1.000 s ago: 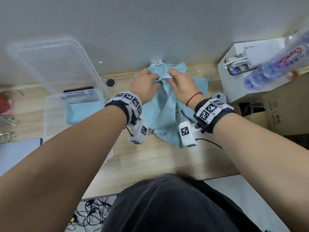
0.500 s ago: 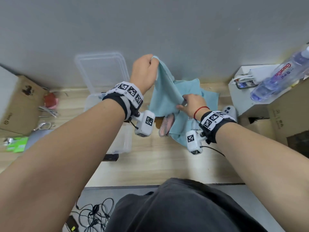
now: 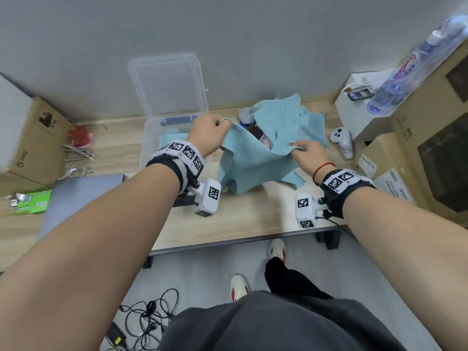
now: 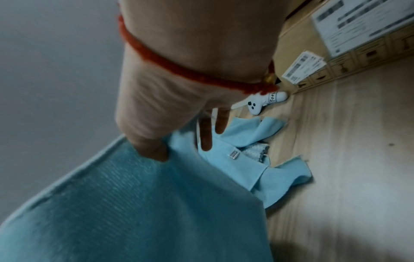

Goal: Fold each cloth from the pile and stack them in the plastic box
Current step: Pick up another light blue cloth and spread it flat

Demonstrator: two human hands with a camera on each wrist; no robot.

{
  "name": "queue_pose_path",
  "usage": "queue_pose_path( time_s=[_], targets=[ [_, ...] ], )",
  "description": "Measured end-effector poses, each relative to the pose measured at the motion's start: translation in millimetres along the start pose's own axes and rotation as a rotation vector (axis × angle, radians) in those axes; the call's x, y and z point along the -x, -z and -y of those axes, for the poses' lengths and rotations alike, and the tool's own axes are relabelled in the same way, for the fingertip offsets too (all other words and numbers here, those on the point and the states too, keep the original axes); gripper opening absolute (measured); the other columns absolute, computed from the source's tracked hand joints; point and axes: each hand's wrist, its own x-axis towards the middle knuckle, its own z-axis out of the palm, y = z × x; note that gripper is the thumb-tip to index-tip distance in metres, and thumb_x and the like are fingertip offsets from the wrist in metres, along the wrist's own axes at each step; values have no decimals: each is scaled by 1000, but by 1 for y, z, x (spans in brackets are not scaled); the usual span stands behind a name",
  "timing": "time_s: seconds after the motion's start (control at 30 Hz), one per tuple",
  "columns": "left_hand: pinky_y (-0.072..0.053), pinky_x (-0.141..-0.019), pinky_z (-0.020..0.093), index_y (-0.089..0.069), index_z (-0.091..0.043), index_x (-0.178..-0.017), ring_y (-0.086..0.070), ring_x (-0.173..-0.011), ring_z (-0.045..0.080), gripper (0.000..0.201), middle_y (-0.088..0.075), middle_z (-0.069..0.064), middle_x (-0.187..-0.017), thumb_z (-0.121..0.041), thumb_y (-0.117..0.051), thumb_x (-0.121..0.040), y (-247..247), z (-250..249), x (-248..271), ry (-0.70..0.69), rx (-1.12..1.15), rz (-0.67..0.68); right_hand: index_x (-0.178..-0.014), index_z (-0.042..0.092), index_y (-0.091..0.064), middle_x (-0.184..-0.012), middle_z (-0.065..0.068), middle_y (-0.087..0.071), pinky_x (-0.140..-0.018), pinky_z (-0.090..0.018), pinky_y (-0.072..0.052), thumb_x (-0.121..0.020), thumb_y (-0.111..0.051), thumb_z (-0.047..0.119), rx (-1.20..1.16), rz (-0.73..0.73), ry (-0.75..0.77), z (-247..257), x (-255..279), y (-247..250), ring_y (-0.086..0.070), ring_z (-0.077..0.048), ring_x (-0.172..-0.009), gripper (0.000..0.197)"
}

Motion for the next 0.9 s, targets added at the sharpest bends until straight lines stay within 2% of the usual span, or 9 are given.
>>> queue_pose_path(
  time_s=[0.07,0.13,0.23,0.3,0.4,0.5,0.67,0.77,0.9],
  targets=[
    [-26,-49,28,-35,-16,-59,-32,-53,14,35,-37,3,-58,-26,-46,-91,4,2,9,0,-54,16,-69,13,-58,-66,-3,-54,-59,-26,-39,-72,-56,33,-163,-74,0,7,12,10,-49,-18,-67,20],
    [-26,-50,30,-33,-16,-59,-33,-54,15,36,-37,1,-58,-25,-45,-92,8,3,13,-4,-85,19,-76,15,-57,-68,-3,-52,-52,-22,-36,-80,-62,17,-252,-130,17,15,19,21,-45,-15,-63,6],
    [-29,-58,31,-39,-17,-64,-42,-62,18,34,-44,-2,-61,-28,-44,-96,11,10,10,0,-112,-2,-80,20,-53,-67,3,-53,-47,-18,-37,-81,-69,16,-342,-237,86,23,21,36,-45,-11,-58,16],
    [-34,-63,29,-50,-17,-75,-48,-68,19,23,-49,-5,-65,-26,-50,-96,13,15,7,10,-98,-34,-85,22,-58,-74,4,-59,-58,-18,-43,-81,-73,22,-323,-283,78,25,18,43,-51,-9,-63,15],
    [-41,-64,26,-63,-18,-87,-52,-67,17,7,-56,-3,-68,-17,-58,-92,17,16,4,12,-76,-43,-82,26,-67,-92,0,-70,-84,-33,-53,-79,-78,26,-309,-296,55,22,7,54,-63,-15,-84,11],
    [-41,-73,24,-71,-14,-91,-53,-73,17,11,-59,0,-74,-20,-61,-92,24,10,0,-3,-146,-81,-77,26,-70,-89,-1,-71,-89,-33,-54,-80,-79,19,-343,-240,63,24,2,71,-63,-12,-82,11],
    [-45,-76,28,-64,-24,-78,-58,-77,18,18,-63,-3,-76,-33,-57,-92,39,-6,-19,-16,-37,-207,-89,13,-73,-72,11,-67,-73,-15,-48,-81,-70,8,-455,-247,140,48,0,109,-58,0,-68,10],
    [-49,-66,35,-52,-27,-70,-52,-62,22,27,-53,-8,-62,-43,-51,-91,39,-20,-26,-20,115,-253,-69,23,-56,-59,10,-53,-57,-18,-39,-80,-57,17,-537,-337,9,55,-12,128,-50,-10,-68,13],
    [-43,-59,38,-39,-21,-66,-37,-58,18,38,-35,-8,-59,-45,-42,-95,24,-33,-25,-34,233,-268,-66,24,-46,-65,6,-46,-56,-19,-38,-88,-49,19,-593,-417,-73,47,-20,133,-44,-8,-57,23]
  ],
)
